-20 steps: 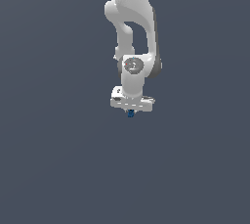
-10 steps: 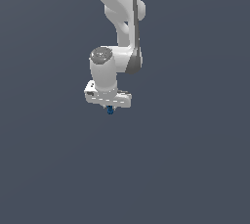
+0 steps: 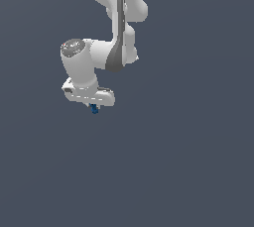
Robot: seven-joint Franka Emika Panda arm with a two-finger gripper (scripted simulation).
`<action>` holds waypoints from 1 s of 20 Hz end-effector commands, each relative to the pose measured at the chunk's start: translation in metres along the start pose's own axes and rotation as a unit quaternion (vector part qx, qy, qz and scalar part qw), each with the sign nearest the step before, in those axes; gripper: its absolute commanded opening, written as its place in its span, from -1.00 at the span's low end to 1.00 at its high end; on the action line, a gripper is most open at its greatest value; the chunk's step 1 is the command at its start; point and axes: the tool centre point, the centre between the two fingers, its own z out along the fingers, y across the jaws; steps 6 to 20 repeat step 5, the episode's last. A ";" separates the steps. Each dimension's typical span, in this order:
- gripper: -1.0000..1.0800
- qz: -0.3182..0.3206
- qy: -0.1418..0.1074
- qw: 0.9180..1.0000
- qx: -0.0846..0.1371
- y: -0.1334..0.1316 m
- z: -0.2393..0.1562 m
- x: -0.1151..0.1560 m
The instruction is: Pick up the object and move it to a goal position.
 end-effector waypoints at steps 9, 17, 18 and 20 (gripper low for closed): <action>-1.00 -0.001 0.000 1.000 0.000 0.012 -0.005 0.005; -1.00 -0.001 0.000 1.000 0.000 0.012 -0.005 0.005; -1.00 -0.001 0.000 1.000 0.000 0.012 -0.005 0.005; -1.00 -0.001 0.000 1.000 0.000 0.012 -0.005 0.005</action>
